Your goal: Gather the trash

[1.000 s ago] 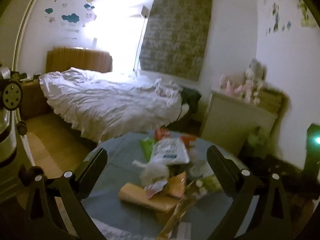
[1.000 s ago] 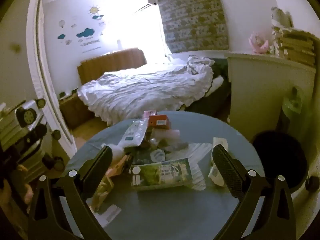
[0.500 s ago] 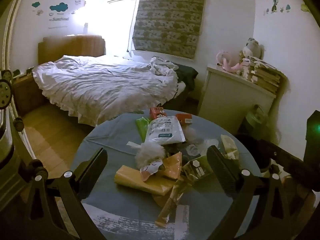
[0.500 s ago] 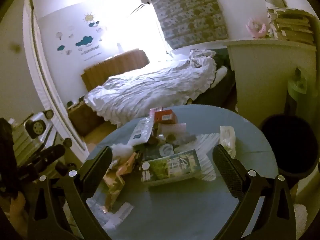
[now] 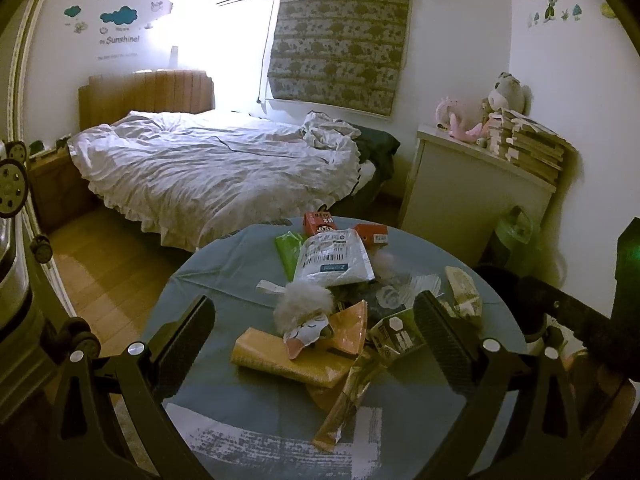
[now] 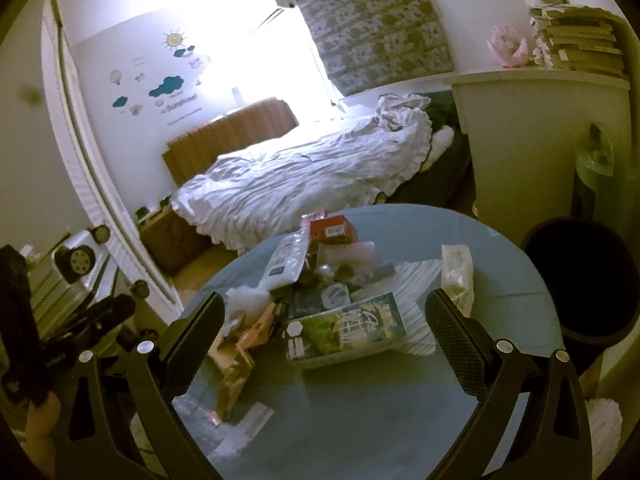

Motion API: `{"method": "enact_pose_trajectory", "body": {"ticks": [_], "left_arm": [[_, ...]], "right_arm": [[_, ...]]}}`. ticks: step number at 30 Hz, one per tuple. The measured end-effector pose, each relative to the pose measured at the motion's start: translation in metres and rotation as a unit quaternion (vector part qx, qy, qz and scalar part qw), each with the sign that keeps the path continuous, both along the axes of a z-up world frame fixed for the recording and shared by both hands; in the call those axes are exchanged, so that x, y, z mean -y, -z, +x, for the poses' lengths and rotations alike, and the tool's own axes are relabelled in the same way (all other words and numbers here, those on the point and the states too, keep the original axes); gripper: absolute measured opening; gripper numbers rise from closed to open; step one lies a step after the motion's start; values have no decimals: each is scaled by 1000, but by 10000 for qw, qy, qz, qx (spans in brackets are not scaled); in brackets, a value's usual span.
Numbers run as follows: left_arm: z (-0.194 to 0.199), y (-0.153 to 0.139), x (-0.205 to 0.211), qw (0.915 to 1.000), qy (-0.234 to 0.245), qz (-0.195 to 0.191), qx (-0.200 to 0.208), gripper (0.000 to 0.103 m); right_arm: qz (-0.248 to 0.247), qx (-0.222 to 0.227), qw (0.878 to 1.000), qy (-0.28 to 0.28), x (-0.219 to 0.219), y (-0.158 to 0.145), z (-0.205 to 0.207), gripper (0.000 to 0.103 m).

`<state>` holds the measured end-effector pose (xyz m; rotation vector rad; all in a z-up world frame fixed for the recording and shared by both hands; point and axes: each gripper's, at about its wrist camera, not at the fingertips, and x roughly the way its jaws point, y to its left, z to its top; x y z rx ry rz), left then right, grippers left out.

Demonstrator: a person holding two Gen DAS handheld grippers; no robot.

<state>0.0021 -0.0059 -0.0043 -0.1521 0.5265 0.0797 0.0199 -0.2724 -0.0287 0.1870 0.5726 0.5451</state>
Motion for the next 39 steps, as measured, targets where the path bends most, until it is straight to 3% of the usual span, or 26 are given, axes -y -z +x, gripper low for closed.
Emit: {"method": "enact_pose_trajectory", "body": {"ticks": [39], "left_arm": [[6, 11, -11, 9991, -210, 69, -372, 98]], "right_arm": [[-51, -152, 9999, 33, -1, 10, 2, 99]]}}
